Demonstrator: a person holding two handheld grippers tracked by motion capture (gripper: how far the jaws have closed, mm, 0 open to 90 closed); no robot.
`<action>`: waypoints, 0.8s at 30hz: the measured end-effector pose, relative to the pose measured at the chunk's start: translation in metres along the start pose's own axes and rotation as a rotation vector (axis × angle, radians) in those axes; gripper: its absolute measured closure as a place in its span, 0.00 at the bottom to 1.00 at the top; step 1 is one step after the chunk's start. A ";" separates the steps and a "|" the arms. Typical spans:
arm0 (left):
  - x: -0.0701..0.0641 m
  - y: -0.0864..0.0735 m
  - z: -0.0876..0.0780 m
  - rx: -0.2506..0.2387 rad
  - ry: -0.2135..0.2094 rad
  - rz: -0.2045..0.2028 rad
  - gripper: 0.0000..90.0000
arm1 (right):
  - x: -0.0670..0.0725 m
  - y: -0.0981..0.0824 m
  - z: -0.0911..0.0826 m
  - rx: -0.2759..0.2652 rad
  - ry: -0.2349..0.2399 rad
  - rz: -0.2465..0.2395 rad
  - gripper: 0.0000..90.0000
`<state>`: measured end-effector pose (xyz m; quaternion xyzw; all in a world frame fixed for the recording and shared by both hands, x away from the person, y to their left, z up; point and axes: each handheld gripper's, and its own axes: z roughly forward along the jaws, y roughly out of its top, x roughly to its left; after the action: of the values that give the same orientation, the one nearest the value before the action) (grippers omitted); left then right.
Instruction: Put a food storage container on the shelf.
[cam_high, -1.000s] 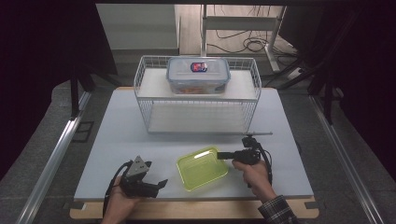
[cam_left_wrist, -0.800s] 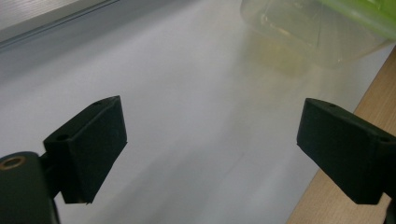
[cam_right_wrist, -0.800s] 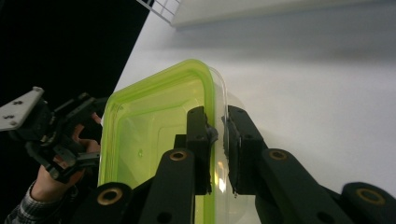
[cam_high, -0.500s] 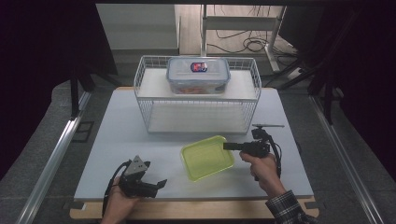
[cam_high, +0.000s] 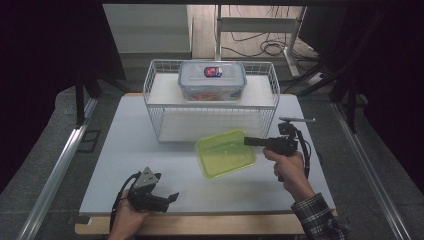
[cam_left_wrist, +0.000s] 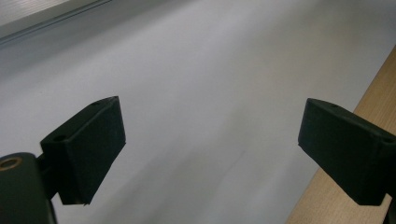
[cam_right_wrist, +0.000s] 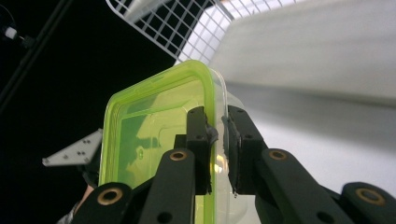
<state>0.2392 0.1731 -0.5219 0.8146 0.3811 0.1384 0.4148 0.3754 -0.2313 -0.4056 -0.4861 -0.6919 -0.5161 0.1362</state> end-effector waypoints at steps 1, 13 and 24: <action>0.000 0.000 0.000 0.000 0.001 0.000 0.08 | 0.003 0.004 -0.002 -0.004 0.004 0.001 0.89; 0.000 0.000 0.000 0.000 0.001 0.005 0.08 | 0.027 0.039 -0.014 -0.062 0.023 -0.011 0.89; 0.000 0.000 0.000 -0.013 -0.029 -0.006 0.07 | 0.053 0.071 -0.024 -0.111 0.028 -0.037 0.89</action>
<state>0.2393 0.1732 -0.5223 0.8128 0.3765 0.1277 0.4259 0.3997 -0.2233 -0.3170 -0.4729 -0.6690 -0.5630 0.1090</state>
